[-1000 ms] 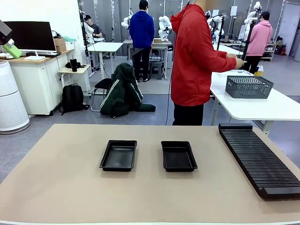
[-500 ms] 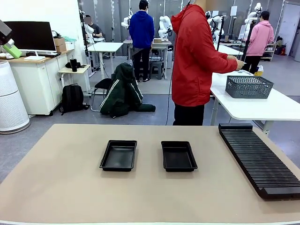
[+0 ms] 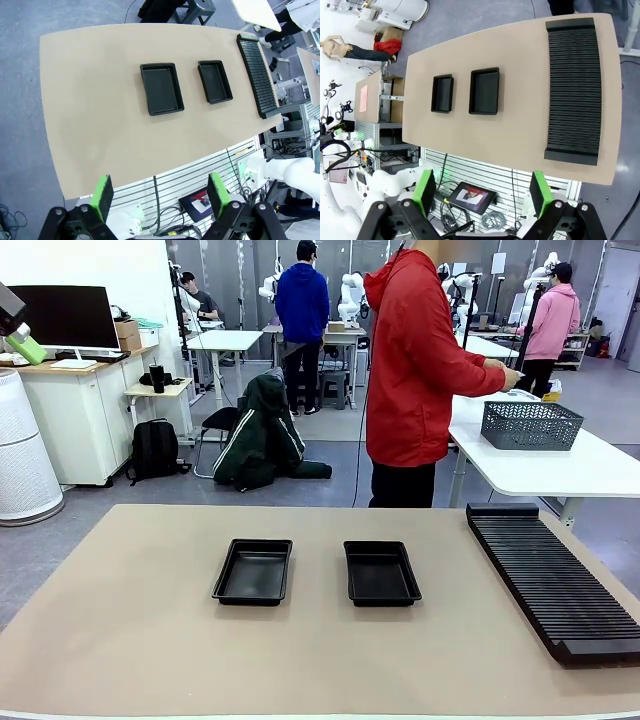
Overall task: Inspect and transfer BCBs to ESD trays.
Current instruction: Pick up the Blank PCB from the PCB Rack and place it in the left ESD tray.
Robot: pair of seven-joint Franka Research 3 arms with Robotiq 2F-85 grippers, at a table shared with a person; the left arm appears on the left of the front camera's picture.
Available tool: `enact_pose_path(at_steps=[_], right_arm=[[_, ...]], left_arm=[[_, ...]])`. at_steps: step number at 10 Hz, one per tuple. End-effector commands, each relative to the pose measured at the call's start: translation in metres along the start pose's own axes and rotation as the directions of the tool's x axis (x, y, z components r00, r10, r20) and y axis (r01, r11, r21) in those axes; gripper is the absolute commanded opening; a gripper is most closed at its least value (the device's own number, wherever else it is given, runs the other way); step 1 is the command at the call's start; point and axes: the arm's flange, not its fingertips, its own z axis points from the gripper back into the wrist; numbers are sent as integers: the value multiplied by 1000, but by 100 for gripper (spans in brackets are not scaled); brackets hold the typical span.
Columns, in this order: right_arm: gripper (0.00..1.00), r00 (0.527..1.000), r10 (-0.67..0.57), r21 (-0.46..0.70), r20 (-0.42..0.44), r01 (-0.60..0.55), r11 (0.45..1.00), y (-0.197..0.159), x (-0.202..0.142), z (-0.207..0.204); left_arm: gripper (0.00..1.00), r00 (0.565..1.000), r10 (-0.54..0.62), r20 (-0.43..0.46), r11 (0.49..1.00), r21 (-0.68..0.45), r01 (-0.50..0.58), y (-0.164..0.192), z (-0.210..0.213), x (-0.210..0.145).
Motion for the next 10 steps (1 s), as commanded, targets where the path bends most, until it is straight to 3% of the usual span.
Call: enact_pose_path(at_steps=[1, 10], right_arm=[[100, 999, -29, -20, -29, 28, 999, 2, 0, 4], [100, 1000, -6, -3, -1, 6, 1000, 0, 0, 0]], left_arm=[[100, 1000, 2, 10, 1000, 2, -2, 1, 0, -1], [100, 1000, 2, 10, 1000, 2, -2, 1, 0, -1]])
